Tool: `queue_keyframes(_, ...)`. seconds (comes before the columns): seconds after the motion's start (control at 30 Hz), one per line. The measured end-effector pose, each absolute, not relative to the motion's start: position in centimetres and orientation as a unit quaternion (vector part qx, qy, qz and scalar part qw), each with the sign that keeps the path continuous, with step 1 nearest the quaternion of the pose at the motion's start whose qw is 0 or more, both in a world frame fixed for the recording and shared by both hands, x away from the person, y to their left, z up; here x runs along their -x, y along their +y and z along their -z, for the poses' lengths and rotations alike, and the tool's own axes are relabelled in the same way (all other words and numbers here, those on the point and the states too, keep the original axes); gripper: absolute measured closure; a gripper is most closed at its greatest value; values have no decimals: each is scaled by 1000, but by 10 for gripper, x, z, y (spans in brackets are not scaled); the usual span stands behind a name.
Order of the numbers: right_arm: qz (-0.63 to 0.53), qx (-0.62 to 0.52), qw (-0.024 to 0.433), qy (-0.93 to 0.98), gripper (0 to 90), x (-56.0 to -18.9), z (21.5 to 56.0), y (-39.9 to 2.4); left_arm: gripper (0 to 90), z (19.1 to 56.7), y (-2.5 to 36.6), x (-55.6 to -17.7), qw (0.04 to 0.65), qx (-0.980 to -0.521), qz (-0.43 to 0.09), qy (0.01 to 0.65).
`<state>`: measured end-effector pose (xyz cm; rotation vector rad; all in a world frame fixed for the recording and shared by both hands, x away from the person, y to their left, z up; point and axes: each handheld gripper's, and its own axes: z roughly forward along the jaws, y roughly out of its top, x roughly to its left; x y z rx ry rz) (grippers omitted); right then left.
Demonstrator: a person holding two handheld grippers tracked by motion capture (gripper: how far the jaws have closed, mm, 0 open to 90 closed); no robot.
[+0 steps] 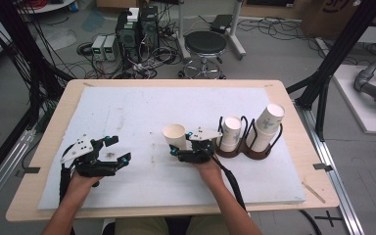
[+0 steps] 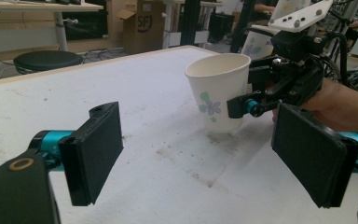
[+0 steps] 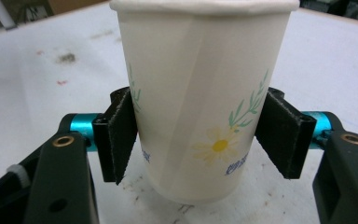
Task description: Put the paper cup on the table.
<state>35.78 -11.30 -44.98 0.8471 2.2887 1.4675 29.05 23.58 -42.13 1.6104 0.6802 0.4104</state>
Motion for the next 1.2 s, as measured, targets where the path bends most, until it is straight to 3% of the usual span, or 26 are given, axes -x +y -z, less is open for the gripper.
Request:
queue_keyframes(0.57, -434, -293, 142, 840, 334, -358, 448, -117, 165, 423, 236, -291, 619, -705, -176, 299)
queue_keyframes(0.87, -428, -296, 131, 844, 222, -357, 448, -120, 165, 423, 235, -292, 616, -708, -173, 300)
queue_keyframes(1.2, -451, -293, 130, 833, 222, -346, 437, -135, 165, 423, 235, -292, 617, -706, -173, 302)
